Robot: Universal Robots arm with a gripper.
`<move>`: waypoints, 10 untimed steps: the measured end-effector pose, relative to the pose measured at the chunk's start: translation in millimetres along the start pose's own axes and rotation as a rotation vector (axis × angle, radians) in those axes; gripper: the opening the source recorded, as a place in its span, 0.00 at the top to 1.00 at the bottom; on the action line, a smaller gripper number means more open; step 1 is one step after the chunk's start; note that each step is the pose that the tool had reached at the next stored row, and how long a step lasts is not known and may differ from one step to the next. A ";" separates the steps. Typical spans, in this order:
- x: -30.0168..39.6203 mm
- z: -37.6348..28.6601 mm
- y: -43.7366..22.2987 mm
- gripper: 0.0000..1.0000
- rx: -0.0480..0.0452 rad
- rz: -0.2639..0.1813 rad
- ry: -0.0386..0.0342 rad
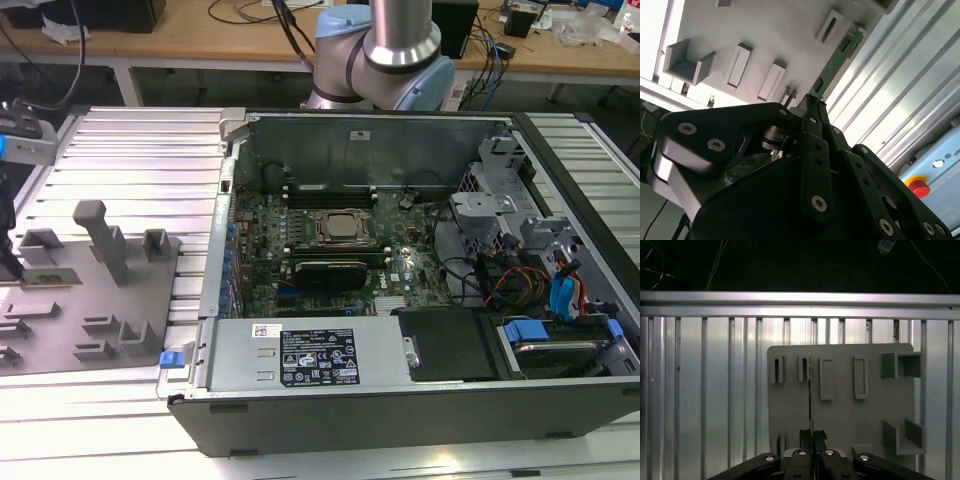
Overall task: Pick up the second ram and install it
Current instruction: 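Pick up the second ram and move it above second insertion slot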
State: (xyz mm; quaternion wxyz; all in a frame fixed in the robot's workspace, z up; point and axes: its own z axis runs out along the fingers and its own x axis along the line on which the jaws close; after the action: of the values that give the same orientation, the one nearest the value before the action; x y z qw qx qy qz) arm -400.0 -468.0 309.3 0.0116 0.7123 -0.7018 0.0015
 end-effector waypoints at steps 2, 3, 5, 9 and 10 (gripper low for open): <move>0.1 -9.1 0.1 0.87 0.0000 0.000 0.0000; 0.2 -15.0 0.2 0.87 0.0000 0.000 0.0001; 0.3 -24.6 0.4 0.87 0.0000 0.000 -0.0001; -0.8 -50.0 0.7 0.87 0.0000 0.000 -0.0002; -1.1 -53.0 0.8 0.87 0.0000 0.000 -0.0004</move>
State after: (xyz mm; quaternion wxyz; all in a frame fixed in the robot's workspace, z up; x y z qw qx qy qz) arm -400.1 -465.9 362.3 0.0115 0.7123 -0.7018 0.0014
